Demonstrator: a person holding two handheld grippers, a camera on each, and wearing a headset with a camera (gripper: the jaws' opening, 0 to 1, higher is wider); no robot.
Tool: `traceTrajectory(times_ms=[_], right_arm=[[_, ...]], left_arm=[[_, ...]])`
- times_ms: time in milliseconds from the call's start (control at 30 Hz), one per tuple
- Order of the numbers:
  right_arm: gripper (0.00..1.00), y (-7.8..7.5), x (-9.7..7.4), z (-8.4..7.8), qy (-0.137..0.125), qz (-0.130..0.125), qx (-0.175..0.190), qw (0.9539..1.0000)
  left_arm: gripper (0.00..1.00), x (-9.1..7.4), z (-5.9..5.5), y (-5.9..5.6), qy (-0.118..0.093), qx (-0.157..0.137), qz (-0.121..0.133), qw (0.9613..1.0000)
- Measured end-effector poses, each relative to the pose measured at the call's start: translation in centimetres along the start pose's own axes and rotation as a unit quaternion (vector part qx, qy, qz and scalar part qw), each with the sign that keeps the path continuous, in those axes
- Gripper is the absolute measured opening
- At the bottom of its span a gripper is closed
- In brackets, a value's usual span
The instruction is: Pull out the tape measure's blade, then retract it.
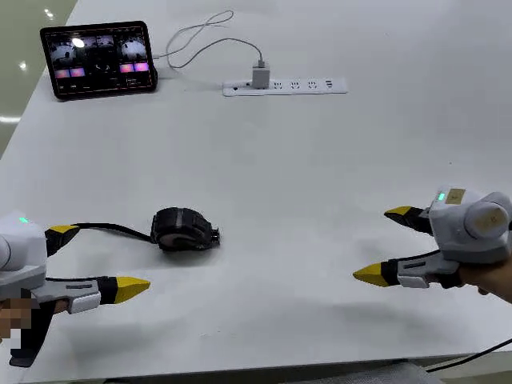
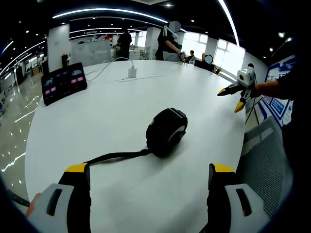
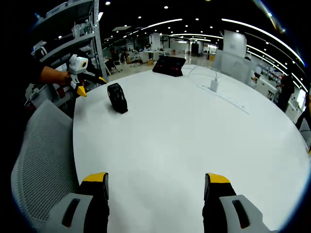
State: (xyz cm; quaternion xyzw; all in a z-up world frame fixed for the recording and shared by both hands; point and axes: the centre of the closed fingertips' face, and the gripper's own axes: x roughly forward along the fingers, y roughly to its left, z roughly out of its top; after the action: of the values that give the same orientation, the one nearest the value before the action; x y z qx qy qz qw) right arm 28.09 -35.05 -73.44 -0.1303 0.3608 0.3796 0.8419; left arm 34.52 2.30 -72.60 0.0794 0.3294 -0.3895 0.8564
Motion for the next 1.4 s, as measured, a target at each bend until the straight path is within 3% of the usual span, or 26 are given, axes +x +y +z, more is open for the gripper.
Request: traceTrajectory(times_ms=[200,500,667,800,1100,1400], right_arm=[[0.88,-0.5,-1.6,-1.1,-0.012,-0.019,0.035,0.9991],[0.99,-1.4,-2.9,-2.7,-0.010,-0.035,0.041,0.9985],[0.99,-2.5,-3.9,-2.4,-0.023,-0.044,0.038,0.9980],[0.99,-3.1,-4.3,-3.0,-0.019,-0.046,0.042,0.9979],[0.99,-2.6,-4.6,-3.0,-0.022,-0.042,0.046,0.9978],[0.99,-2.4,-4.8,-3.1,-0.015,-0.039,0.046,0.9981]], left_arm=[[0.99,-0.3,-0.4,-0.1,0.008,0.011,-0.005,0.9999],[0.99,-0.7,0.2,0.3,-0.001,0.007,0.002,1.0000],[0.99,-1.1,0.1,0.1,0.005,0.014,-0.003,0.9999],[0.99,-1.4,0.6,0.6,-0.004,0.011,0.003,0.9999],[0.99,-1.7,0.5,0.7,-0.007,-0.005,0.001,1.0000],[0.99,-2.1,0.1,0.8,-0.001,-0.002,0.002,1.0000]])
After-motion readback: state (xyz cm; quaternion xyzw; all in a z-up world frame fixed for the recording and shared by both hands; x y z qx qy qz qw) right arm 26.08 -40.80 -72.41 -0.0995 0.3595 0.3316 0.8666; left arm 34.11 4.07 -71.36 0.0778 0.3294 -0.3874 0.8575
